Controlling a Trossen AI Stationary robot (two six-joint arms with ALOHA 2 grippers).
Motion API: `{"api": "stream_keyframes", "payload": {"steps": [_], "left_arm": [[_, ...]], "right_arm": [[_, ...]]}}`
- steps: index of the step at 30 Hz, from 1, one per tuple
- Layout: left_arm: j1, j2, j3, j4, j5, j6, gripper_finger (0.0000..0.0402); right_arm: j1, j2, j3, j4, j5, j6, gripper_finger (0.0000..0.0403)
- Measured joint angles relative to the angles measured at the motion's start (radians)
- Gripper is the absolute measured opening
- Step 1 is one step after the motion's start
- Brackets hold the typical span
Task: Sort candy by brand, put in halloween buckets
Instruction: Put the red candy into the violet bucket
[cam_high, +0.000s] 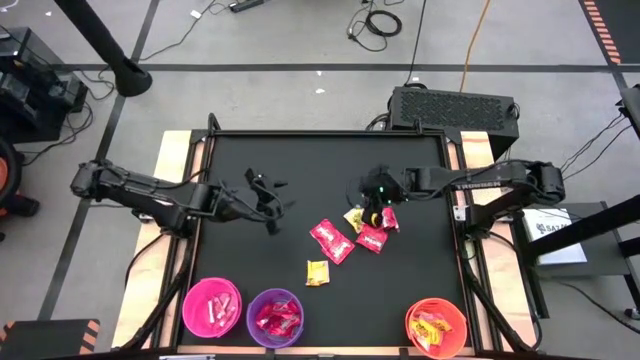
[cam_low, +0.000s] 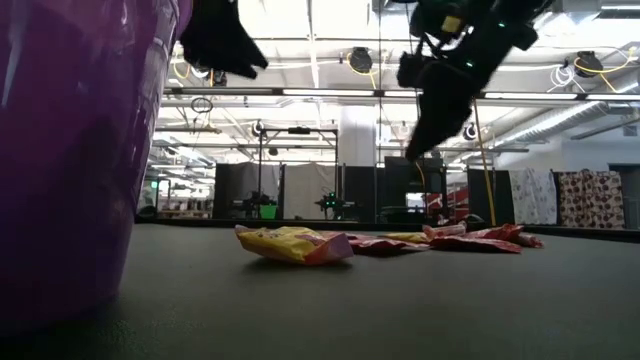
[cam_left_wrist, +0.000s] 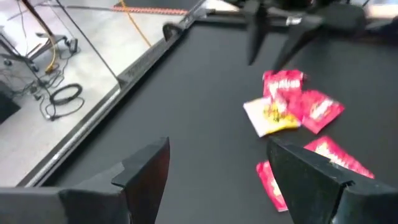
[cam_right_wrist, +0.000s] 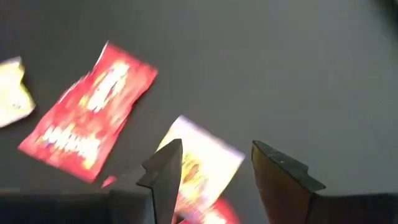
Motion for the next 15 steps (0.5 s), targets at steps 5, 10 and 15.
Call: {"api": "stream_keyframes", "payload": {"steps": [5, 10, 15], "left_arm": [[0.000, 0.000, -0.038, -0.004, 0.000, 0.005, 0.0274], [0.002, 0.000, -0.040, 0.003, 0.000, 0.016, 0.0274], [0.002, 0.000, -0.040, 0.009, 0.000, 0.053, 0.0274]], "right_arm": [[0.141, 0.001, -0.097, 0.038, 0.009, 0.133, 0.0192], [0.227, 0.001, -0.126, 0.025, 0.038, 0.220, 0.0201], [0.195, 0.000, -0.075, -0.142, 0.038, 0.180, 0.0210]]}}
